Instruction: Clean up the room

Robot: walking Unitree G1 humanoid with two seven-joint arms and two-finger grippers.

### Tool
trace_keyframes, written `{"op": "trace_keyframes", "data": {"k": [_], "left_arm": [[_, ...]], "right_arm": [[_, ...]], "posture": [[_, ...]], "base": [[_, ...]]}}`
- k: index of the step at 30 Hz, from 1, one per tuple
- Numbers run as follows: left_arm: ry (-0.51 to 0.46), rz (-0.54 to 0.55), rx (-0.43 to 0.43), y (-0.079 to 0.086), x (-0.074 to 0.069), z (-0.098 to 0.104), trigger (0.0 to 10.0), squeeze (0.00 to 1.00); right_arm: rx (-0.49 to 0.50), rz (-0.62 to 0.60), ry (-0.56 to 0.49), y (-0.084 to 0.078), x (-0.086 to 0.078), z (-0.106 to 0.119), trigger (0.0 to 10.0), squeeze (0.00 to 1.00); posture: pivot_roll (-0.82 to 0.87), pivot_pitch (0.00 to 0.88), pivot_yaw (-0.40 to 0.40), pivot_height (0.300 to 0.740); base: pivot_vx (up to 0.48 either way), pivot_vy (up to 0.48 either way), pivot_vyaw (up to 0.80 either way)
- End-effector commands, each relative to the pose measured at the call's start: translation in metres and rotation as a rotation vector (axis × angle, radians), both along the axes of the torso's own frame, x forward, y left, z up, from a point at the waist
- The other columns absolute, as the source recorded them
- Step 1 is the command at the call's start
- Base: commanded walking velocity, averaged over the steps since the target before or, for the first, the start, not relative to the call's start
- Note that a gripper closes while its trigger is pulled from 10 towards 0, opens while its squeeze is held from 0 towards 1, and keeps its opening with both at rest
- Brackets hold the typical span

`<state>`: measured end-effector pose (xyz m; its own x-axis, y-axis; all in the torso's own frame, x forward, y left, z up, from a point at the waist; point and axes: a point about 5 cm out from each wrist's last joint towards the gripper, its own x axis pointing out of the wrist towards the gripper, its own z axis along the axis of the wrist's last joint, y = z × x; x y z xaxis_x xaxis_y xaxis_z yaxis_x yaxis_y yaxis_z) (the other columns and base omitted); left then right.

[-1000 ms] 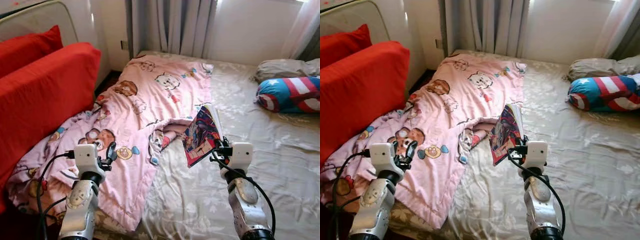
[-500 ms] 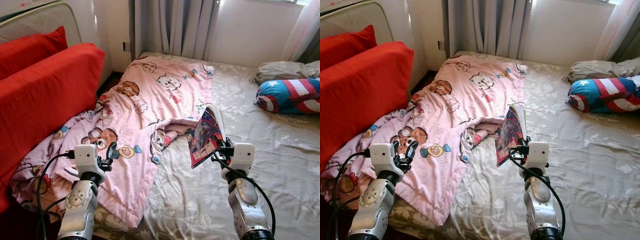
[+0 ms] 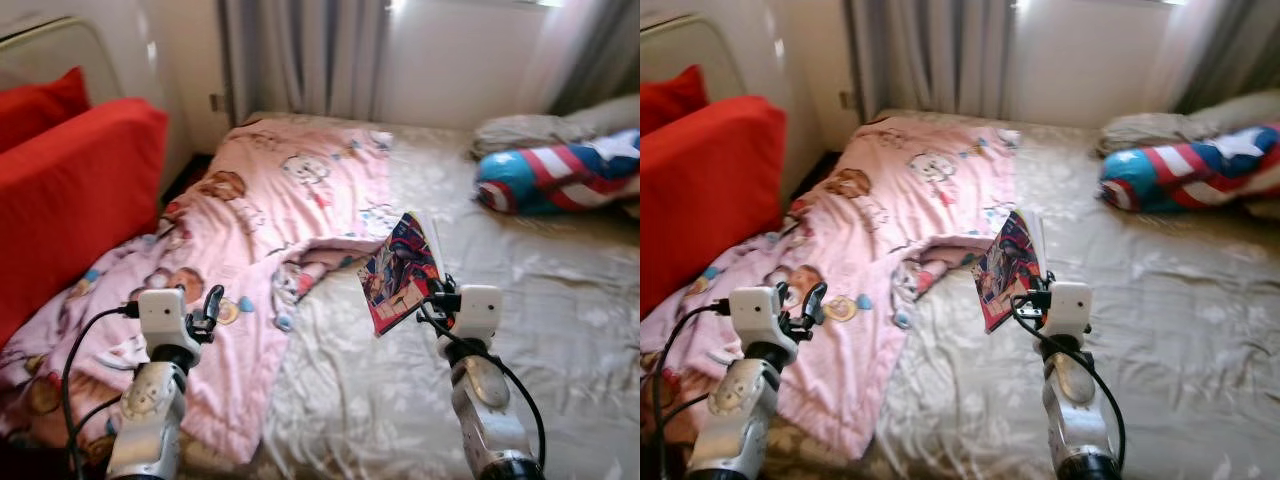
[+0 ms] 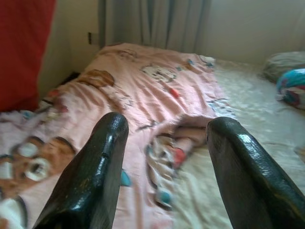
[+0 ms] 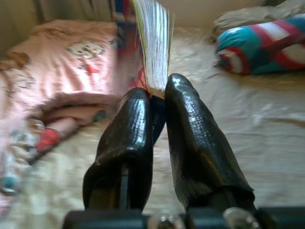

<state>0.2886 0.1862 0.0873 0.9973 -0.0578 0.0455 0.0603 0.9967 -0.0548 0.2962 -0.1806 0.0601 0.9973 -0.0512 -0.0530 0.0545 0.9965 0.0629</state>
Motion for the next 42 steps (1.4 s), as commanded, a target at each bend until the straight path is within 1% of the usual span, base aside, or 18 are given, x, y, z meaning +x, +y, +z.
{"op": "trace_keyframes", "data": {"k": [1, 21, 30, 34, 42], "left_arm": [[-0.002, 0.033, 0.023, 0.0127, -0.0020, 0.0010, 10.0, 0.00], [-0.008, 0.036, 0.022, 0.0131, -0.0026, 0.0014, 10.0, 0.00], [-0.008, 0.036, 0.022, 0.0127, -0.0023, 0.0009, 10.0, 0.00], [-0.008, 0.034, 0.021, 0.0122, -0.0019, 0.0010, 10.0, 0.00], [-0.011, 0.033, 0.020, 0.0115, -0.0015, 0.0015, 10.0, 0.00]], "right_arm": [[0.013, 0.018, -0.082, 0.0080, 0.0093, 0.0184, 10.0, 0.00], [0.001, 0.027, -0.081, 0.0096, 0.0083, 0.0178, 10.0, 0.00], [0.007, 0.021, -0.065, 0.0089, 0.0080, 0.0156, 10.0, 0.00], [0.005, 0.023, -0.066, 0.0093, 0.0079, 0.0156, 10.0, 0.00], [0.001, 0.030, -0.077, 0.0116, 0.0073, 0.0166, 10.0, 0.00]], "posture": [[0.05, 0.051, -0.062, 0.740], [0.05, 0.055, -0.063, 0.740], [0.05, 0.054, -0.064, 0.740], [0.05, 0.053, -0.064, 0.740], [0.05, 0.046, -0.063, 0.740]], "base": [[0.000, -0.244, 0.00], [0.000, -0.253, 0.00], [0.000, -0.259, 0.00], [0.000, -0.278, -0.62], [0.000, -0.281, 0.00]]}}
